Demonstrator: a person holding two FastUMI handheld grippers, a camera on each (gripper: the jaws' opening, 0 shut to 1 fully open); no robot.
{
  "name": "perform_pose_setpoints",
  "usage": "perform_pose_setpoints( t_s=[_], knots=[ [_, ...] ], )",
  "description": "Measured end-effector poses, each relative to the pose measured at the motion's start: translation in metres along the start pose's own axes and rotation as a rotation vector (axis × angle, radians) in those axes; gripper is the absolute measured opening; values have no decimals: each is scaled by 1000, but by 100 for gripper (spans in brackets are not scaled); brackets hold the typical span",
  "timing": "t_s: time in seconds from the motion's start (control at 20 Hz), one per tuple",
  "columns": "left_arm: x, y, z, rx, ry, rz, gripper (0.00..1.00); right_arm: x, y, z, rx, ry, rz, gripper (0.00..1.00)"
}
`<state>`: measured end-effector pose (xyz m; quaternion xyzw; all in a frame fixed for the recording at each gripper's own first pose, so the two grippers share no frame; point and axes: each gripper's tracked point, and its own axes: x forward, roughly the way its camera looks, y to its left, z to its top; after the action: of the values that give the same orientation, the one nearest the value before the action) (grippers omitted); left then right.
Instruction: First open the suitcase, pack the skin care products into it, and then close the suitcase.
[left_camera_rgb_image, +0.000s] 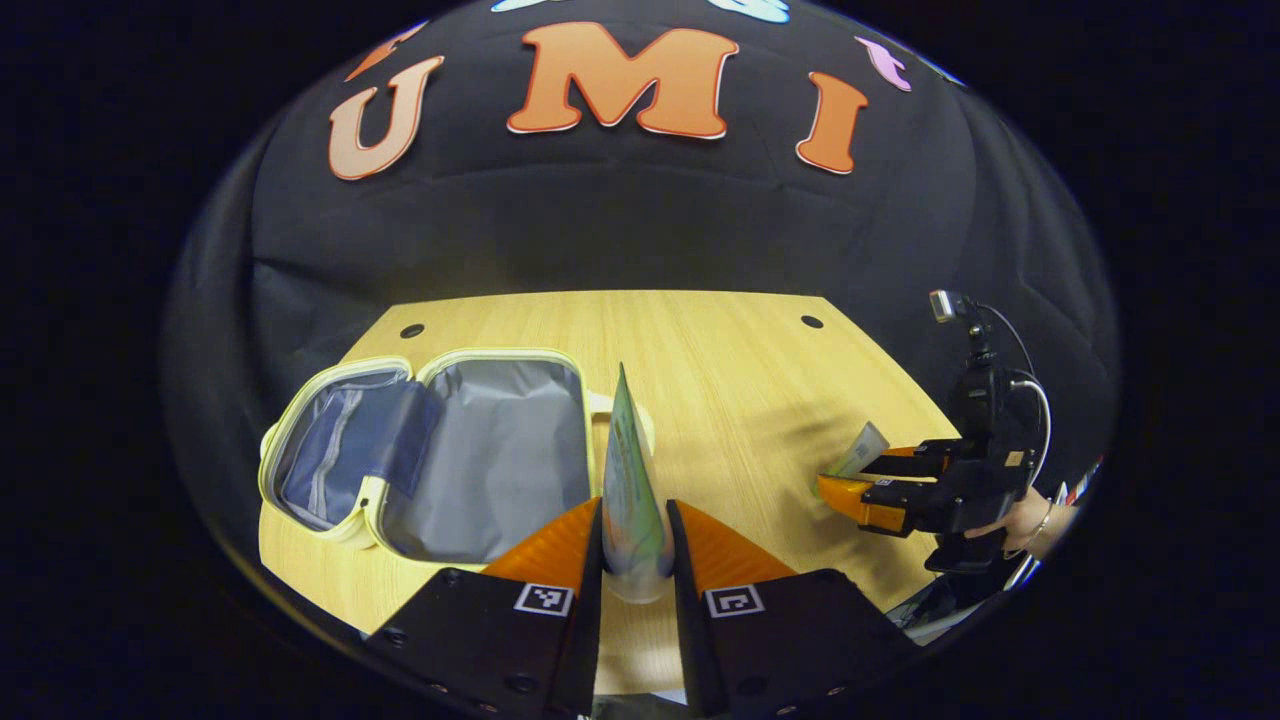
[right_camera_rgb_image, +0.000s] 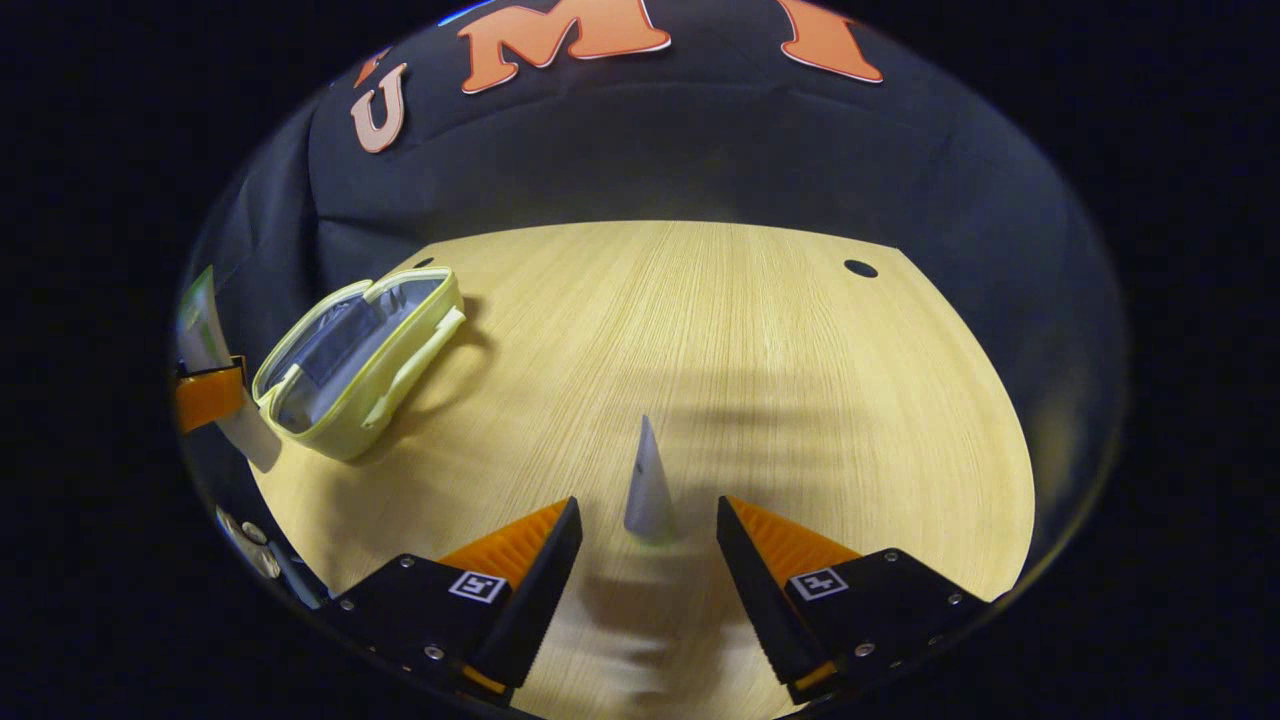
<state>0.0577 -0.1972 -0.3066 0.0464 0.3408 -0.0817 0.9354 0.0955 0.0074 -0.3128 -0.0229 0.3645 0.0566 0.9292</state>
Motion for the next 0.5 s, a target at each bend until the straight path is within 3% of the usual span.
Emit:
perform_pose_setpoints(
  t_s=[0.05,0.1,0.15,0.25,0.3,0.35,0.5],
  knots=[
    [-4,5,-4,-21,9,6,34,6,1,-2,-4,10,-7,84],
    [-8,7,-5,-42,15,4,34,11,0,-5,-12,22,-18,67],
    [-11,10,-5,-61,18,0,34,15,-3,-10,-27,41,-43,59],
    [-15,19,-4,-78,20,-7,34,13,-3,-5,-17,48,-60,33],
    [-16,26,-2,-77,21,-9,34,10,-1,-3,-10,53,-63,27],
    [-18,33,1,-73,23,-11,34,6,3,1,-6,49,-60,31],
    [-26,56,14,-88,40,-35,34,-14,19,16,13,34,-44,31]
  ],
)
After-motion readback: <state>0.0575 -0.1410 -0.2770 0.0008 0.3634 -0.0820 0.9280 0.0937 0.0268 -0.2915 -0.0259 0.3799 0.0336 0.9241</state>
